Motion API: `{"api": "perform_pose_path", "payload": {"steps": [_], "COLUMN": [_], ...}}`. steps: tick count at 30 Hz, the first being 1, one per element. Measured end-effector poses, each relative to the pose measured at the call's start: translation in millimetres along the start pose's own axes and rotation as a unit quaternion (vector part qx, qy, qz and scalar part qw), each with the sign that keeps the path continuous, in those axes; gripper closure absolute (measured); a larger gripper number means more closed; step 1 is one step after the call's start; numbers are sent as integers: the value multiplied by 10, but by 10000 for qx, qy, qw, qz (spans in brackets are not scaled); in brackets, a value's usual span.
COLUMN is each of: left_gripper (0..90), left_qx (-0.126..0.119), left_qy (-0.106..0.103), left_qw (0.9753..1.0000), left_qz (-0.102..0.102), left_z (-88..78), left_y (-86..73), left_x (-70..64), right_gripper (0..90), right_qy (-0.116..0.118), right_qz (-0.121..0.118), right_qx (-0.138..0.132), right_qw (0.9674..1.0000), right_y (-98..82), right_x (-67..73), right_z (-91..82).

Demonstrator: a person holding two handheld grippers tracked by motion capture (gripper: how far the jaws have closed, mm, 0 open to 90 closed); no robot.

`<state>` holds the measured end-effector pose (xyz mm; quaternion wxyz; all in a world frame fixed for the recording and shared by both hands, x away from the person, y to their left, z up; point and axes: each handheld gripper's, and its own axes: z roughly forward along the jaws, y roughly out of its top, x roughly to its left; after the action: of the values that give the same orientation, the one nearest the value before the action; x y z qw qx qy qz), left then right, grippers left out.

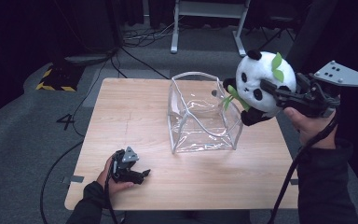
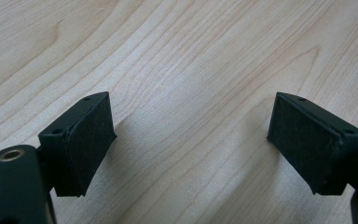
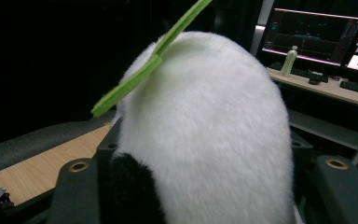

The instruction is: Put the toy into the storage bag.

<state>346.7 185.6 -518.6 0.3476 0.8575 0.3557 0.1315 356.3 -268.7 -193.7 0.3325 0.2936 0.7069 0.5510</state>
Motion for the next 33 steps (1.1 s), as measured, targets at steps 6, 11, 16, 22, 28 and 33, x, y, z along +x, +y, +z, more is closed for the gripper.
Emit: {"api": "perform_pose_path", "payload": {"steps": [6,11,16,22,28,33], "left_gripper": [145,145,146,146,148,148], "left_qx": [1,6,13,19,16,13], "left_qy": [0,-1,5,-3,-12,-7], "left_qw": [10000,10000,10000,10000,10000,10000], "left_qz": [7,12,22,34,43,41], "left_z": [0,-1,-3,-3,-7,-7], "left_y": [0,0,1,1,-3,-3], "left_x": [1,1,2,3,3,3], "right_gripper": [379,379,379,378,378,378], "right_qy": [107,231,361,527,641,722], "right_qz": [-36,-32,-42,-53,-66,-26], "right_qx": [34,16,21,14,96,143], "right_qw": [9999,9997,9993,9986,9979,9973], "right_y": [27,56,81,92,70,29], "right_x": [89,161,249,378,467,511], "right_z": [121,213,317,493,646,776]}}
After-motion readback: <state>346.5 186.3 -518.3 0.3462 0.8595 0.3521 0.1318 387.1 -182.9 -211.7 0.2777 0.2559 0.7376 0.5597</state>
